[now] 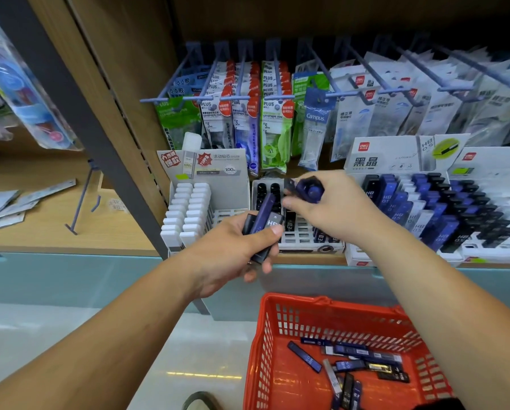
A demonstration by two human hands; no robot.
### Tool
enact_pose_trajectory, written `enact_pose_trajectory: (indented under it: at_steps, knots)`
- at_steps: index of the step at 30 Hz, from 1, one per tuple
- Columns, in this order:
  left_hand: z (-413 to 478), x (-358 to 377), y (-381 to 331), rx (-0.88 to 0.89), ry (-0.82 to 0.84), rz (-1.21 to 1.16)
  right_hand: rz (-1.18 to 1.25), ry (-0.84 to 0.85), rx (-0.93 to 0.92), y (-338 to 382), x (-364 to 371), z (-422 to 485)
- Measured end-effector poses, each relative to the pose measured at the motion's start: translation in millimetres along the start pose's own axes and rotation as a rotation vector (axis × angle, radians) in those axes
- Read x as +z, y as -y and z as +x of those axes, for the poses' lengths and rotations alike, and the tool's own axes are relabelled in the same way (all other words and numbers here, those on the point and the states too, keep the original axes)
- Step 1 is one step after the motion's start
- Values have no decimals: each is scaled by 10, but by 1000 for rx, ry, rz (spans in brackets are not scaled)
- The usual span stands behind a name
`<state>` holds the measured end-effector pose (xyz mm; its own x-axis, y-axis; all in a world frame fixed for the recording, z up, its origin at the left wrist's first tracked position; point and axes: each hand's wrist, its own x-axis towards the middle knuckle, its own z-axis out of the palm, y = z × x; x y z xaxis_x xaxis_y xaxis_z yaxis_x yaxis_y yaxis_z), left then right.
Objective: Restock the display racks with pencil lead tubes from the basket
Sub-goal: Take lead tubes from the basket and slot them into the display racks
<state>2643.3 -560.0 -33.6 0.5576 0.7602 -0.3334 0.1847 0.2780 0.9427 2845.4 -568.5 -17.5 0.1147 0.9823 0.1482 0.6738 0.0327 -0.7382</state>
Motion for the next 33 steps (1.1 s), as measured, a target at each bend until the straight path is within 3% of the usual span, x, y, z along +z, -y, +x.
enact_pose_trajectory:
  at_steps: [3, 8, 14, 19, 24, 33]
  knots:
    - [5, 54, -19, 28, 42, 32, 368, 73, 22, 134, -56, -77]
    - [3, 160, -62, 49, 87, 14, 476, 169, 143, 94, -38, -178]
    - [3, 166, -173, -160, 209, -332, 539, 141, 194, 7, -91, -240]
    - [-1, 122, -164, -203, 260, -348, 467, 105, 146, -5, -72, -253]
    - [-50, 143, -136, -125, 281, -282, 488, 79, 89, 29, -66, -250]
    - [-36, 67, -124, -141, 285, -367, 722, 111, 329, 30, -119, -297]
